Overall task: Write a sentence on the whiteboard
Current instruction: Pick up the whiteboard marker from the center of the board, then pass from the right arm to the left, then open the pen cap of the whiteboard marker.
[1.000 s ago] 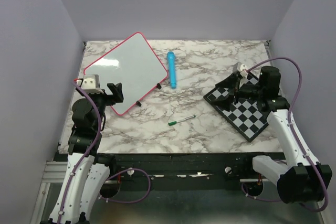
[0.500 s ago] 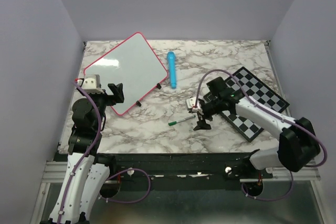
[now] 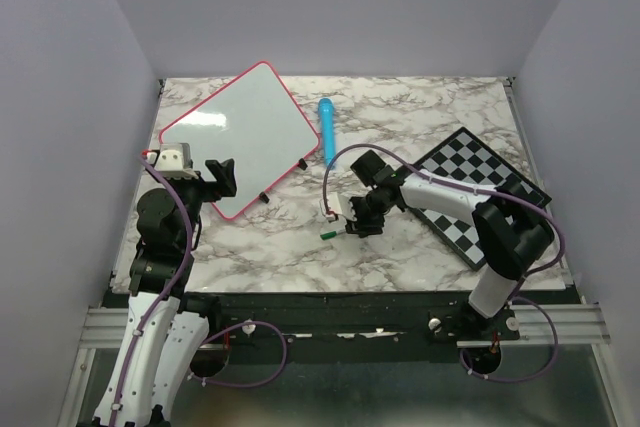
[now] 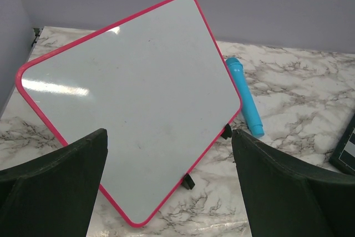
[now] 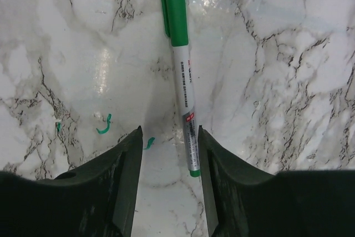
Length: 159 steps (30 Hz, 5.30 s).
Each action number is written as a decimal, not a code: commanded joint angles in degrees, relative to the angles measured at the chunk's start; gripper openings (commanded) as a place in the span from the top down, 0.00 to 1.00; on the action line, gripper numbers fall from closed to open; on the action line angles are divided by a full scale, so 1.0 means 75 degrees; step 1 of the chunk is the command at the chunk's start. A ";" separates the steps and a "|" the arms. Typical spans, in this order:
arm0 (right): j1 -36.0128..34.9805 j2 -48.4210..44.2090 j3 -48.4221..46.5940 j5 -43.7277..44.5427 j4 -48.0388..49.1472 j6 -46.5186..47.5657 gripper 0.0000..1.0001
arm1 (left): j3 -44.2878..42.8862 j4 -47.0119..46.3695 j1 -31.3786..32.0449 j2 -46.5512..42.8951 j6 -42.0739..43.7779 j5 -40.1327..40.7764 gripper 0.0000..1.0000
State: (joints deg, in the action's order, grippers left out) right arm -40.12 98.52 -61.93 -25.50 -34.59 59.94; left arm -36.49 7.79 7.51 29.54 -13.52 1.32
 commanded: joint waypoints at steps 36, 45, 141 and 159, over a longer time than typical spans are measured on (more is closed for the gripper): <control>-0.0018 -0.1499 0.1203 0.0681 0.0662 -0.0012 0.99 | 0.1595 -0.0218 0.0825 0.0596 -0.4537 -0.3541 0.01; 0.0005 -0.2049 0.1460 0.0517 0.0943 0.0117 0.99 | 0.2147 -0.1518 0.2197 0.1802 -0.4748 -0.3376 0.06; 0.2291 -0.3610 0.0114 -0.5834 -0.1316 -0.2028 0.01 | 0.1045 -0.2713 0.4741 0.2096 0.0865 -0.4500 1.00; 0.1833 -0.2741 0.0324 -0.7487 0.0017 -0.4041 0.34 | 0.1689 -0.4976 0.4765 0.2425 0.0010 -0.4583 1.00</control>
State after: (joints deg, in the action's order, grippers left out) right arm -26.09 77.47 -59.72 -77.32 -39.42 35.68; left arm -25.43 -23.31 42.87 47.55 -11.62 -32.12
